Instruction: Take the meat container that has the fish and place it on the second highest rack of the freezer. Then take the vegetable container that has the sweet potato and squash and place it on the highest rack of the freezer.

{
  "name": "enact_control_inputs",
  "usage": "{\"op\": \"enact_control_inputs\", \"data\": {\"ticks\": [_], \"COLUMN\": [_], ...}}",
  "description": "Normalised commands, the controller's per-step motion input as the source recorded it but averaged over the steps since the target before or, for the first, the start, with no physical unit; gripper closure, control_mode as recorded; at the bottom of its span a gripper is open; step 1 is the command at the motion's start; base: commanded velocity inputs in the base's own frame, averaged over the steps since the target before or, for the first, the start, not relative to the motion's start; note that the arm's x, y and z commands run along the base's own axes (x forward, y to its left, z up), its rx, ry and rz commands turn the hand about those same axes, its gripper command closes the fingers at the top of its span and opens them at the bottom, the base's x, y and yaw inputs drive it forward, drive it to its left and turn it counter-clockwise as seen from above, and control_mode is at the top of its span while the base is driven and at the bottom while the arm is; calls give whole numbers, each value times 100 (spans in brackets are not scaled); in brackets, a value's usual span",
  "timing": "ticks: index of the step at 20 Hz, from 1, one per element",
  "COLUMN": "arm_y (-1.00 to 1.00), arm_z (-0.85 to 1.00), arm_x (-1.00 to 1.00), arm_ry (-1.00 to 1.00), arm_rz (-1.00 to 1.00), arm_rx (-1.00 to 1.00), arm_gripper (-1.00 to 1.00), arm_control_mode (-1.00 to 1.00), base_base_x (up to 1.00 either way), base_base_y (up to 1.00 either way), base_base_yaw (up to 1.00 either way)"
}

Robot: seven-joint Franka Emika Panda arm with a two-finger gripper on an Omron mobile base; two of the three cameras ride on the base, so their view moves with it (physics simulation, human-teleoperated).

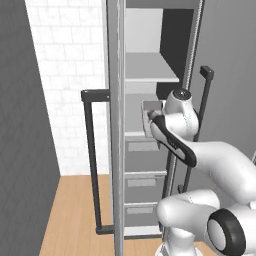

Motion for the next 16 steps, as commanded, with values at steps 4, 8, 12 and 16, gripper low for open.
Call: {"op": "enact_control_inputs", "data": {"ticks": [4, 8, 12, 16], "arm_y": [0, 0, 0, 0], "arm_z": [-6, -18, -20, -13], "arm_x": [33, 36, 32, 28], "arm_ry": [0, 0, 0, 0], "arm_rz": [0, 0, 0, 0], "arm_rx": [0, 0, 0, 0], "arm_gripper": [100, 100, 100, 100], "arm_control_mode": [-100, -100, -100, -100], "base_base_x": [0, 0, 0, 0], "base_base_y": [0, 0, 0, 0], "base_base_yaw": [0, 0, 0, 0]}}
